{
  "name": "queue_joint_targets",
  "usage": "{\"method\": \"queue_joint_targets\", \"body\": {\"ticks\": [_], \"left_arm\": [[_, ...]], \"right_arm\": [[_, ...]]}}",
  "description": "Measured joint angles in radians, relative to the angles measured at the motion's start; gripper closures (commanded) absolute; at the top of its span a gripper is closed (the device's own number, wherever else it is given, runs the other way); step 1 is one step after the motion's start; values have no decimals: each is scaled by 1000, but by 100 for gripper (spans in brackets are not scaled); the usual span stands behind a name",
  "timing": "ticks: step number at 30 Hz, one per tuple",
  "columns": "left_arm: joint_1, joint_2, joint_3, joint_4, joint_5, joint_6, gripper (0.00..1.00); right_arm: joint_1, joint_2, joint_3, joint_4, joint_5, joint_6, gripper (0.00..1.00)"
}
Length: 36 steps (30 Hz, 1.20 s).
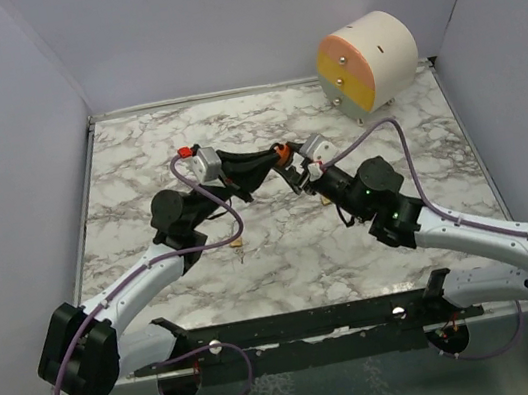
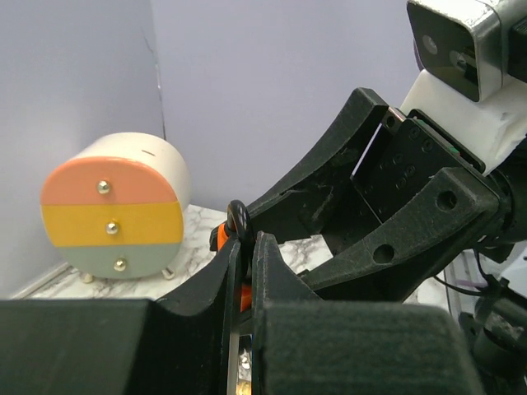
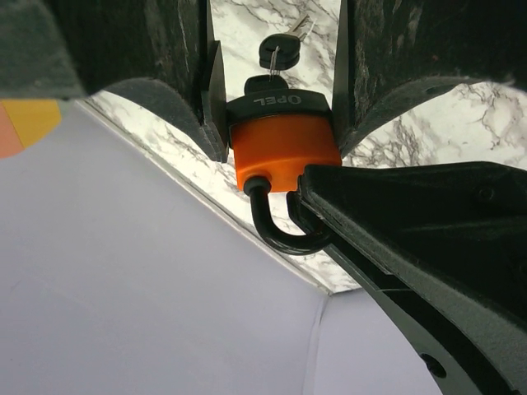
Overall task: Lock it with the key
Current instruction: Lock the lock.
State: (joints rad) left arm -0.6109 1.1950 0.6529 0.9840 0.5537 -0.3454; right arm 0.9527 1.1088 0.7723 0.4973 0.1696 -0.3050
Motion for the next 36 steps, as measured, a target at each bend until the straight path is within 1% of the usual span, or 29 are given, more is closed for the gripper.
{"method": "queue_joint_targets", "body": {"ticks": [4, 9, 13, 18, 24, 28, 32, 36], "left_arm": [[5, 0, -5, 23, -28, 4, 100], [7, 14, -14, 60, -39, 7, 100], [7, 41, -21, 83, -38, 8, 100], [6, 89, -45, 105, -14, 7, 100], [5, 171, -69, 127, 55, -5, 100], [0, 214, -96, 115, 120, -21, 100], [-2, 211, -104, 93, 156, -39, 100], [-1, 167, -104, 38, 154, -46, 100]], "right_arm": [[-11, 25, 72, -86, -21, 5, 99], [-13, 34, 88, -100, -27, 11, 99], [-19, 36, 103, -152, -26, 18, 99], [-21, 48, 166, -374, -11, 24, 99], [-10, 77, 224, -629, 8, 19, 99], [6, 87, 224, -742, 10, 12, 99], [22, 89, 224, -782, 10, 11, 99], [33, 87, 224, -768, 10, 11, 99]]}}
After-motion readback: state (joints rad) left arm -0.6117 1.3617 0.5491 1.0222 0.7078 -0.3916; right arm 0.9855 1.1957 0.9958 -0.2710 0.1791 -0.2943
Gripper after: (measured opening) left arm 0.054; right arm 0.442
